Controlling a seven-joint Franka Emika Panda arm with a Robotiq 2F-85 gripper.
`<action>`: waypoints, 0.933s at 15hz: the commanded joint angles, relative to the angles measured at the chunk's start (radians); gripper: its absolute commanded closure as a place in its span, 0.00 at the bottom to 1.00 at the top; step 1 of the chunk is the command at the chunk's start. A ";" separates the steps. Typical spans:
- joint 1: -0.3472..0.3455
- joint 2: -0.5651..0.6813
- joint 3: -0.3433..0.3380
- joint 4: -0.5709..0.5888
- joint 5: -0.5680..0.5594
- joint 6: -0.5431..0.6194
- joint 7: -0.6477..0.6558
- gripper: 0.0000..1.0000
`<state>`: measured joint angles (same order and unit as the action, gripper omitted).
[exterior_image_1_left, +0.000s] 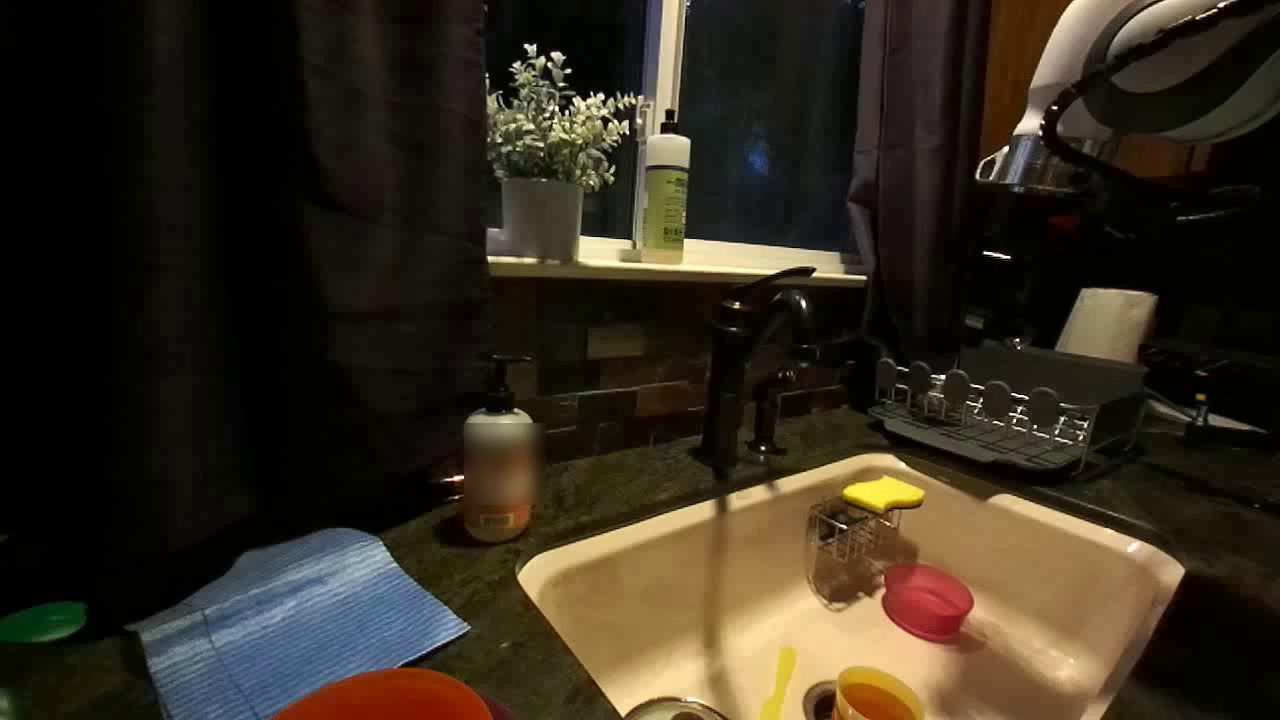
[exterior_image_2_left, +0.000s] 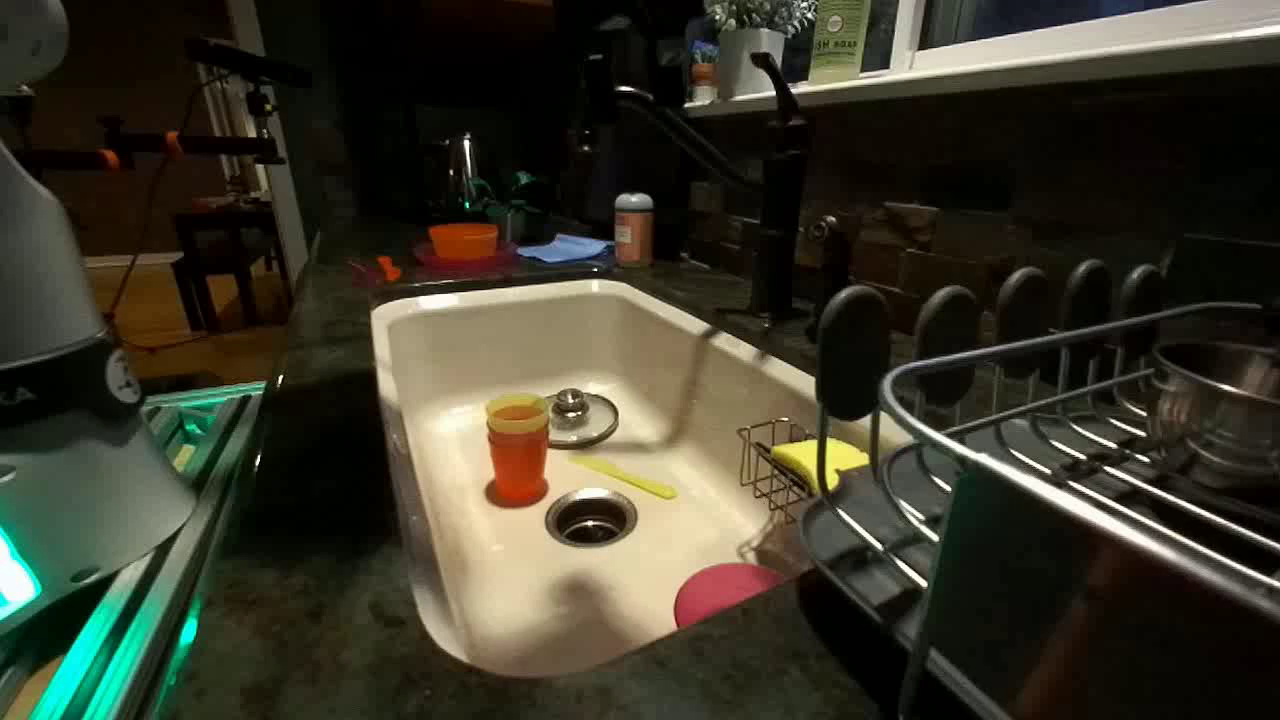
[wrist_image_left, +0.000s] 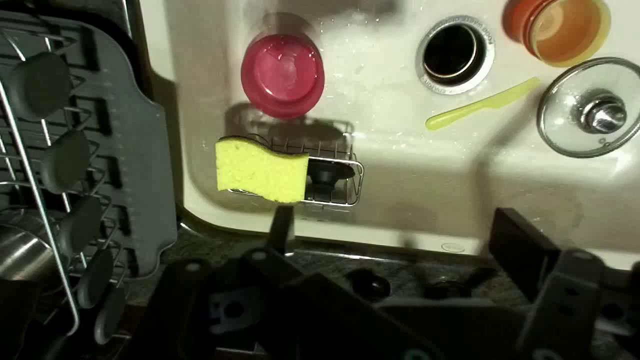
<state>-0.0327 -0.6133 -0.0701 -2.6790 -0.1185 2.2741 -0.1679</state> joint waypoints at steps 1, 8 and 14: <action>0.000 0.000 0.000 0.002 0.000 -0.003 0.000 0.00; 0.085 0.001 0.009 -0.065 0.101 -0.026 -0.010 0.00; 0.111 0.095 0.129 -0.077 0.124 -0.066 0.179 0.00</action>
<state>0.0785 -0.5694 0.0155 -2.7568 0.0025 2.2218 -0.0539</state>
